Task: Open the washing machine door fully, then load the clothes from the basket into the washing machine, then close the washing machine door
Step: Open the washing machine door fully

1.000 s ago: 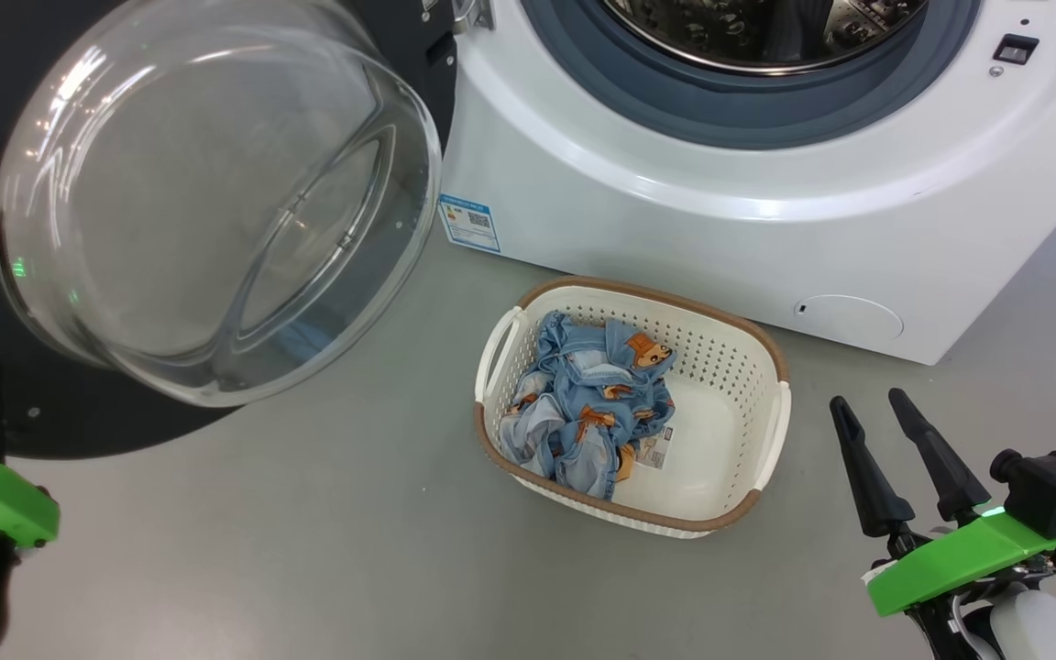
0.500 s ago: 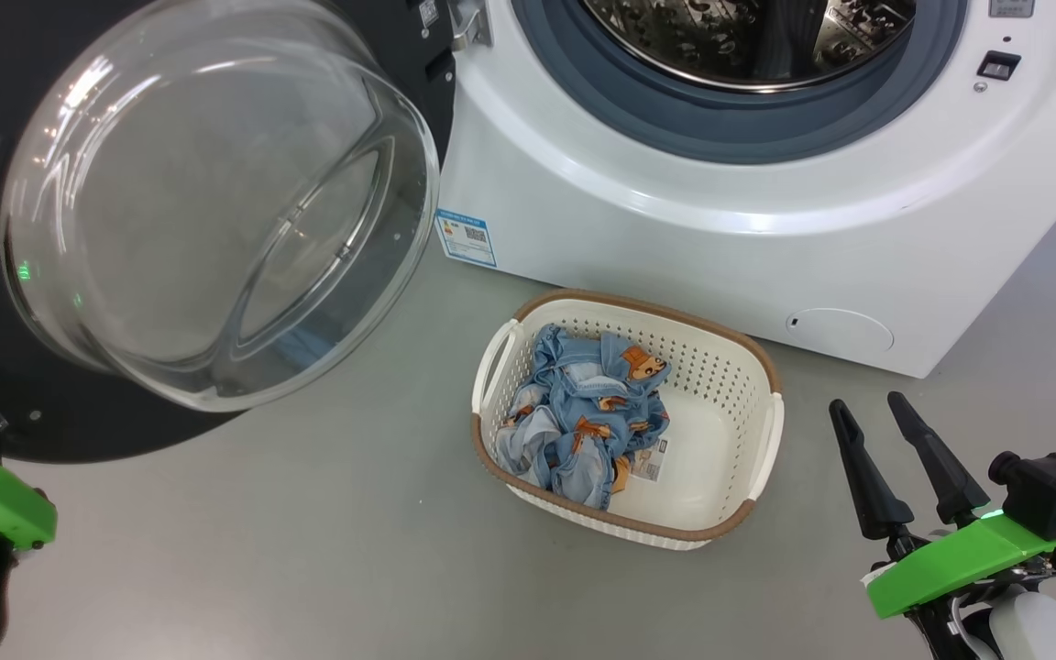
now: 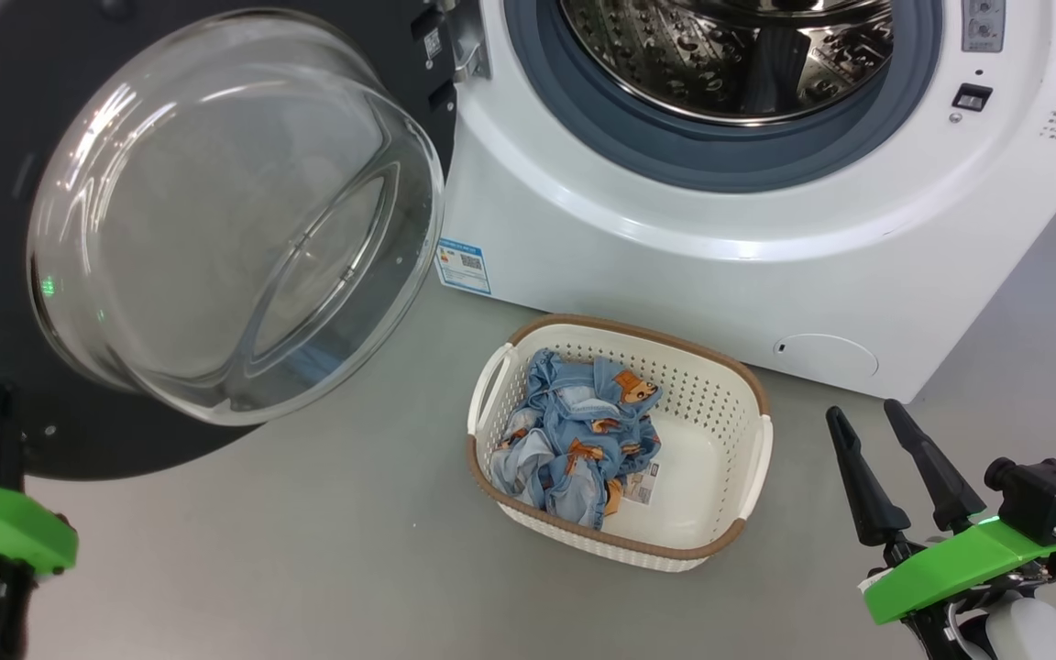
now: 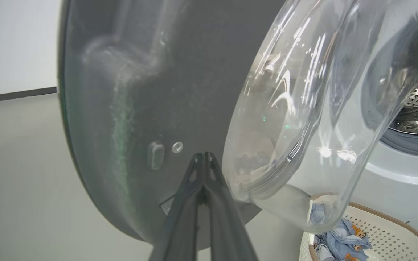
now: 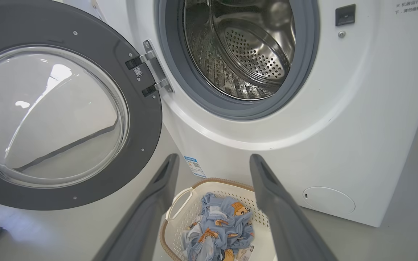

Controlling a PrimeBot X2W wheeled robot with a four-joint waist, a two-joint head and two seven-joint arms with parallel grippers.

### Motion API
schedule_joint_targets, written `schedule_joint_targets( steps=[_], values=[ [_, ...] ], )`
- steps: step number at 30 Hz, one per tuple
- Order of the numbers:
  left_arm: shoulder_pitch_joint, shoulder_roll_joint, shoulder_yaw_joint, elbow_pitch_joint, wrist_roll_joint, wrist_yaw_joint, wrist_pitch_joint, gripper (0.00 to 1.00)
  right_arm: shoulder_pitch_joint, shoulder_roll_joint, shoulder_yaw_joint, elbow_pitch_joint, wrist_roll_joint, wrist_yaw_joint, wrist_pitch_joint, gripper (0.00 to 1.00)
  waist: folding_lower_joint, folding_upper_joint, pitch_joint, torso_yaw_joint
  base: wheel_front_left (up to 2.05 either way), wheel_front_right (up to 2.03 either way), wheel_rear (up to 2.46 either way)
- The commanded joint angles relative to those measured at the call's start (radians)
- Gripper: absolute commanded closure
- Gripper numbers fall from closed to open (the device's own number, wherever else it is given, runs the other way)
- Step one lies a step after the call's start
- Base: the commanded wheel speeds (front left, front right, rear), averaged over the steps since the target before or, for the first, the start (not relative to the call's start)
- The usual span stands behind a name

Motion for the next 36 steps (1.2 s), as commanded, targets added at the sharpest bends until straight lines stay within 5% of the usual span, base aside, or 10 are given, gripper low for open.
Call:
schedule_joint_targets(
  steps=[1,5,7,8,9,22,36],
  values=[
    [-0.001,0.047,0.033,-0.037,-0.004,0.002,-0.013,1.0,0.007,-0.007,0.025,-0.021,0.002,0.002,-0.012,0.0,0.0,0.0,-0.006,-0.003,0.0,0.0,0.0],
    [0.039,0.04,0.032,-0.092,-0.006,0.019,-0.018,0.93,0.012,-0.006,0.028,-0.021,0.004,0.002,-0.012,0.0,0.0,0.0,-0.015,-0.009,0.0,0.0,0.0],
    [0.06,0.042,0.033,-0.122,-0.006,0.028,-0.018,0.48,0.014,-0.006,0.029,-0.022,0.005,0.002,-0.012,0.0,0.0,0.0,-0.018,-0.015,0.0,0.0,0.0],
    [0.071,0.042,0.034,-0.138,-0.007,0.032,-0.019,0.11,0.014,-0.006,0.03,-0.022,0.005,0.002,-0.012,0.0,0.0,0.0,-0.02,-0.018,0.0,0.0,0.0],
    [0.082,0.042,0.034,-0.154,-0.008,0.036,-0.019,0.0,0.015,-0.005,0.029,-0.023,0.005,0.002,-0.012,0.0,0.0,0.0,-0.022,-0.022,0.0,0.0,0.0],
    [0.214,0.025,0.029,-0.402,-0.01,0.108,-0.009,0.0,0.035,-0.008,0.027,-0.023,0.006,0.002,-0.012,0.0,0.0,0.0,-0.068,-0.074,0.0,0.0,0.0],
    [0.334,-0.013,-0.009,-0.619,0.016,0.183,-0.012,0.0,0.041,-0.022,0.045,-0.026,0.005,0.002,-0.012,0.0,0.0,0.0,-0.102,-0.206,0.0,0.0,0.0]
  ],
)
